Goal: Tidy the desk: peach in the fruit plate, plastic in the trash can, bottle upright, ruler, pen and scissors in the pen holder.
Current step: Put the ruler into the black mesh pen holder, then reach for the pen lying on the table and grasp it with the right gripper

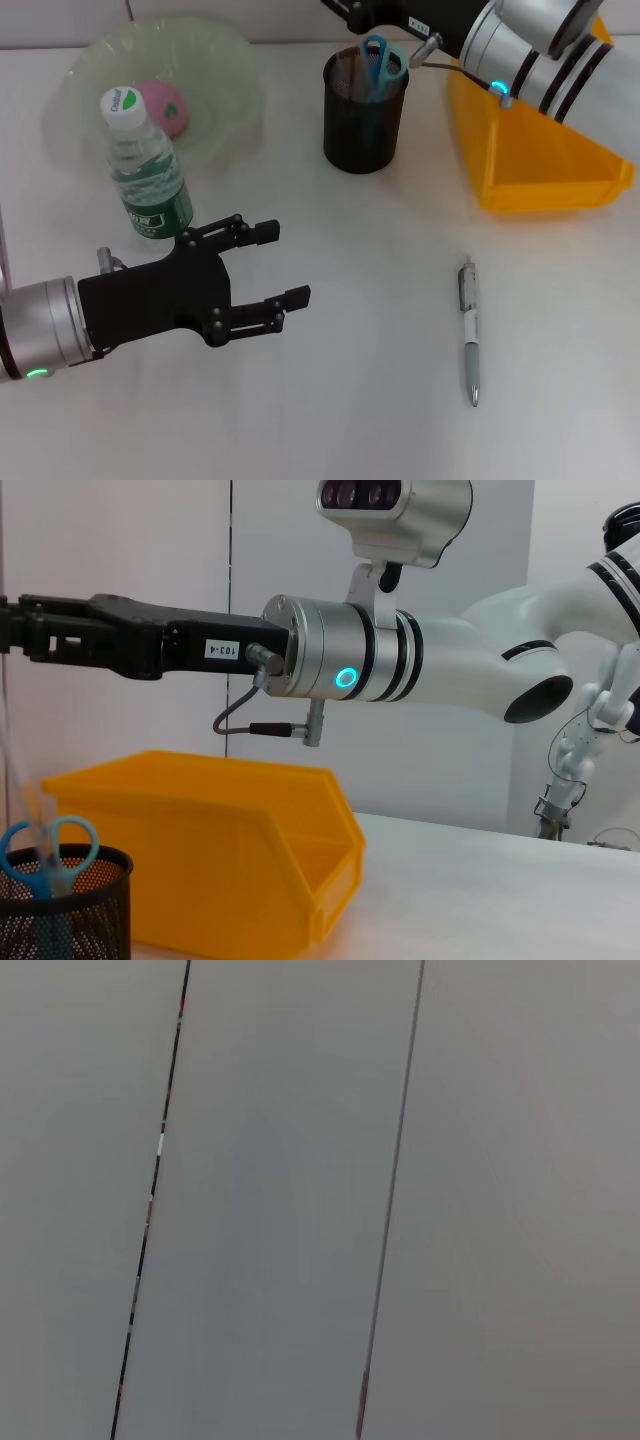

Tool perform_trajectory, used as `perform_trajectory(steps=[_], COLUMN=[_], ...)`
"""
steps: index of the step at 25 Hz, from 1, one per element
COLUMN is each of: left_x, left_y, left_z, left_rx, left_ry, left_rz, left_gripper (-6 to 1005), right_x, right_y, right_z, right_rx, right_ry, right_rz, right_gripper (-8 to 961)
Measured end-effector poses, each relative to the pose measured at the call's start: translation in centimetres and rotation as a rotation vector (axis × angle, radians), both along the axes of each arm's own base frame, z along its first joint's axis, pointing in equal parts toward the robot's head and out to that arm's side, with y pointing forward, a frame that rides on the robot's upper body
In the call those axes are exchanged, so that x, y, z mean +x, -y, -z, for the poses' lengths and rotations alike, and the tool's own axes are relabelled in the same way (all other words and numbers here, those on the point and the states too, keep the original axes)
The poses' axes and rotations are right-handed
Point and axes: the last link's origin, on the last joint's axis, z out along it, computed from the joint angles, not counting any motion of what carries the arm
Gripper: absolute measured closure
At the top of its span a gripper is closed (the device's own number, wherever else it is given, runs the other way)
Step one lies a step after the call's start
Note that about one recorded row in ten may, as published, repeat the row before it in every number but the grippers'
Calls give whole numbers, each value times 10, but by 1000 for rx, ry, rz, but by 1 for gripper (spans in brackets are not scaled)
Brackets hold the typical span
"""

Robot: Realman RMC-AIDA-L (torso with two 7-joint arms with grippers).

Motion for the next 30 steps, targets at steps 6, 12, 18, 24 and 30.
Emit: perform_trajectory(steps=[6,12,18,24,30], left_x=[0,0,1,1,0], left_y=[-1,0,1,2,3], left_z=[-1,-1,-2,-2,-2], left_rx=[4,5,-2,-7,-4], left_ry=[0,1,8,11,10], left_rz=[2,3,8,9,10], left_gripper=[204,204,204,205,205], right_x=[3,4,-4,-24,-5], right_y=[1,5,25,45,68], right_z=[-2,-15,-54,-78,-70], right_rx=[7,-11,-92,-335,-683], right_ry=[-8,-92,-165,14,294], right_rz=[8,13,53,237,622], right_gripper=[490,415,294,125,118])
